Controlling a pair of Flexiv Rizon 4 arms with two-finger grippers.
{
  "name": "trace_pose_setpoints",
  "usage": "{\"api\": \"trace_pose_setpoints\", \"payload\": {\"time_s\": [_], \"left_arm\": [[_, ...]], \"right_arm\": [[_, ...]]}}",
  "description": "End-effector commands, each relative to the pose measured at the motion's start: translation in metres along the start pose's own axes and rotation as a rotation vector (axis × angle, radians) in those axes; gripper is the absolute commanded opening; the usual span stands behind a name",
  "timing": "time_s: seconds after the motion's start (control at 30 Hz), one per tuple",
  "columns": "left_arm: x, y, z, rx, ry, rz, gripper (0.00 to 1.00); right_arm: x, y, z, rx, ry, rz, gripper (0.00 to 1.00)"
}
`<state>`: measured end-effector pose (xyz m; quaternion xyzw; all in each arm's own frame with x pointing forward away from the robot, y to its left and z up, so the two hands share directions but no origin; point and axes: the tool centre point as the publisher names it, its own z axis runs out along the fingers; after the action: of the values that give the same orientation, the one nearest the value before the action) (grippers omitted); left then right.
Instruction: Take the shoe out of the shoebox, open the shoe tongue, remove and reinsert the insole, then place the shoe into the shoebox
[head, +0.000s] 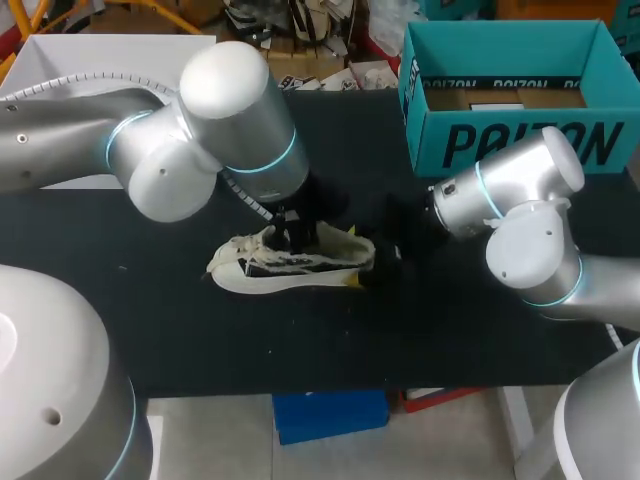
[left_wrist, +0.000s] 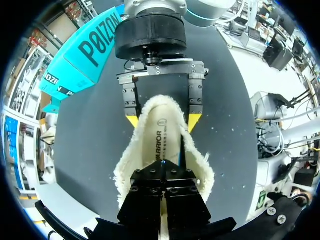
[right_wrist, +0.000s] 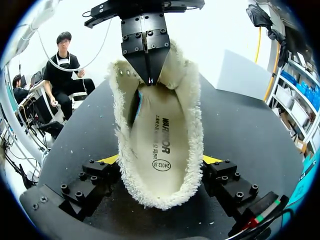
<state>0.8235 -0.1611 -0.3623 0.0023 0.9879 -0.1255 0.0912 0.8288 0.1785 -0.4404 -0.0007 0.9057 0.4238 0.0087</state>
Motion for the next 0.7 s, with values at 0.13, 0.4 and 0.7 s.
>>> {"api": "trace_pose_setpoints", "payload": {"time_s": [0.13, 0.4, 0.7], "left_arm": [[0.0, 0.002, -0.008, 0.012, 0.004, 0.005, 0.0], [0.001, 0.001, -0.01, 0.02, 0.034, 0.018, 0.0], [-0.009, -0.005, -0.013, -0.005, 0.281, 0.017, 0.0]], "right_arm": [[0.0, -0.001, 0.003, 0.002, -0.001, 0.001, 0.0], [0.0, -0.001, 0.003, 0.002, -0.001, 0.001, 0.0], [0.0, -0.001, 0.003, 0.002, -0.001, 0.001, 0.0]]}}
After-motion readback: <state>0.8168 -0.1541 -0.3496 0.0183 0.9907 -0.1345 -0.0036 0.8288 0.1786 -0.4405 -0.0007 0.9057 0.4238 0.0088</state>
